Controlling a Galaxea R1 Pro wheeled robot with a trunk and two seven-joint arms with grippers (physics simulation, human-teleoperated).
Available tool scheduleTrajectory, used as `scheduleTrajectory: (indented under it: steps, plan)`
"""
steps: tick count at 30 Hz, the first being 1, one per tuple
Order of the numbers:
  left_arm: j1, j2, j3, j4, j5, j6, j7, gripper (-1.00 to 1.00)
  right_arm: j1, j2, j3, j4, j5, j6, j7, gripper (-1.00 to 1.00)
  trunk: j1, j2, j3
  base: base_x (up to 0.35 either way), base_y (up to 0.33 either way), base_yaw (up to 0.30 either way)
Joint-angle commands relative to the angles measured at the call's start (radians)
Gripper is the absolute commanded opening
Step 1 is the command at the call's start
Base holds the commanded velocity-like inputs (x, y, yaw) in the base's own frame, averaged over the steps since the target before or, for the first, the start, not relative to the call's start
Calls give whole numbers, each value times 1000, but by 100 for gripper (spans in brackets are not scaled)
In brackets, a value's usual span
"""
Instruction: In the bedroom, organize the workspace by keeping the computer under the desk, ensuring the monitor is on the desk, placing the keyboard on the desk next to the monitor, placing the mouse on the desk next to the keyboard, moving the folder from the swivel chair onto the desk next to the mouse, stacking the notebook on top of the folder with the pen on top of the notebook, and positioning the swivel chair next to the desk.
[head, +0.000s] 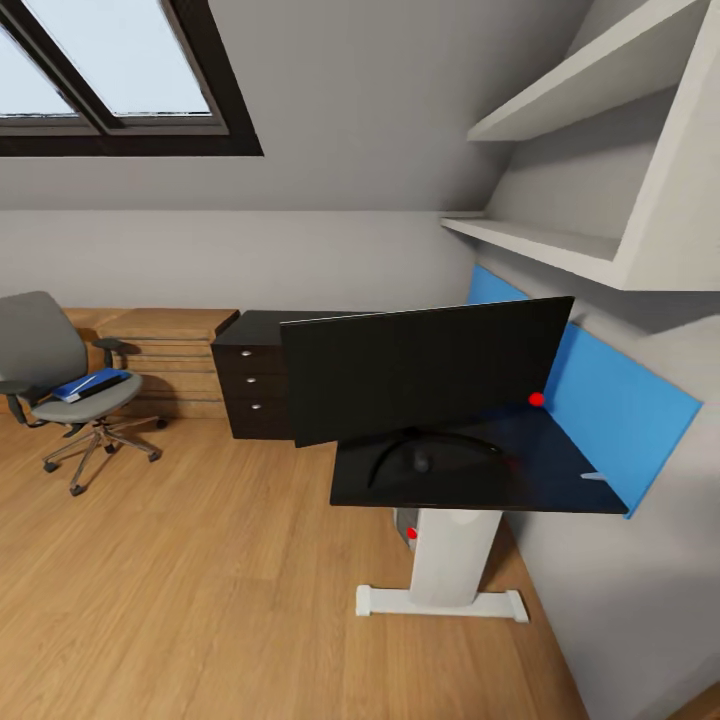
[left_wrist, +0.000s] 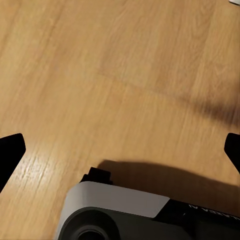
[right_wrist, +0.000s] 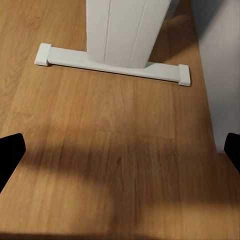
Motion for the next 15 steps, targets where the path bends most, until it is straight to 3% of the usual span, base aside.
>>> scheduleTrajectory:
  steps: [1,15]
  plan:
    - [-1,0,2,1,1,-3,0,100,-1,0,9,2,-4,-3,-4,100,0,-1,-1,0,-14,0]
    - [-1,1,3,1,1,-3,0,100,-1,-1,7,1,-4,-1,-5,100,0,-1,-1,0,-4,0]
